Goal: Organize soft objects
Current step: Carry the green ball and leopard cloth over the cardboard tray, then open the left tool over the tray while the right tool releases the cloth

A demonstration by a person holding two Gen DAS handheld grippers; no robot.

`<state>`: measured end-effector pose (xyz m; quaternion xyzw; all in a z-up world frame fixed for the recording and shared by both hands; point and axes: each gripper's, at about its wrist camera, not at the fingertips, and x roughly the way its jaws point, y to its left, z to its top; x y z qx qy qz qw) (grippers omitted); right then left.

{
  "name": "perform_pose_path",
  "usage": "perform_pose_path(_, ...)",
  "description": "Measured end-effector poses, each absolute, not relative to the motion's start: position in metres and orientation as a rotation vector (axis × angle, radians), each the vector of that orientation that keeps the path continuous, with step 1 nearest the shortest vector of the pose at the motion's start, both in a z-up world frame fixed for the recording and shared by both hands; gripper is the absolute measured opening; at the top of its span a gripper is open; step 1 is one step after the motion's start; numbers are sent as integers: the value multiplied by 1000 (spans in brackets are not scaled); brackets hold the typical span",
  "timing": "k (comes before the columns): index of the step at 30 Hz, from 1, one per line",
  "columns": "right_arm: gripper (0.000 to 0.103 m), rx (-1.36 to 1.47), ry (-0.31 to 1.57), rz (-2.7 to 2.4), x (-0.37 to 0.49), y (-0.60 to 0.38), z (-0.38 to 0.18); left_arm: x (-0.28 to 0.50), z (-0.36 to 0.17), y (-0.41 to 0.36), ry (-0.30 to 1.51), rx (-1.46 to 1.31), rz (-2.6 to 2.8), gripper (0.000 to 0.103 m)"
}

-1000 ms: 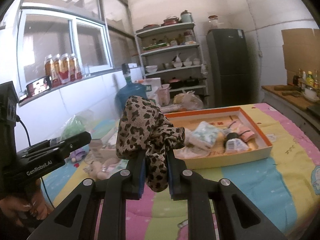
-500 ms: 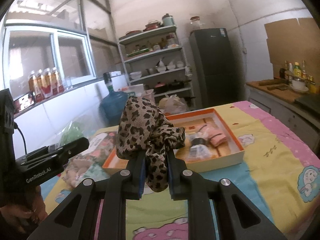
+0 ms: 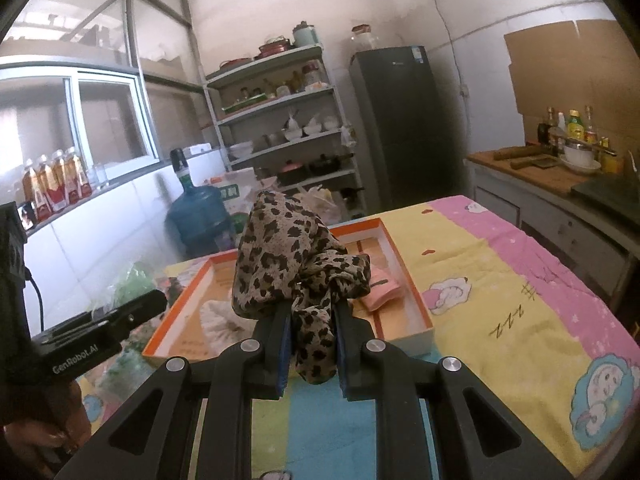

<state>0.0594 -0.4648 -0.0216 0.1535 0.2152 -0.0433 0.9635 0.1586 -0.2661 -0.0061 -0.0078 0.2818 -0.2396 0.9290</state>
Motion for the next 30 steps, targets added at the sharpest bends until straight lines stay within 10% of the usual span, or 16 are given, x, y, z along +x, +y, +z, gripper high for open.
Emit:
perform_pose_path(22,20,294,537,-14,137,-475,-41,213,-49,-288,720,-46,-467,44)
perform_pose_path(30,21,298,571,10,150,-472,-47,214,-48,-282,718,-110,-490,71)
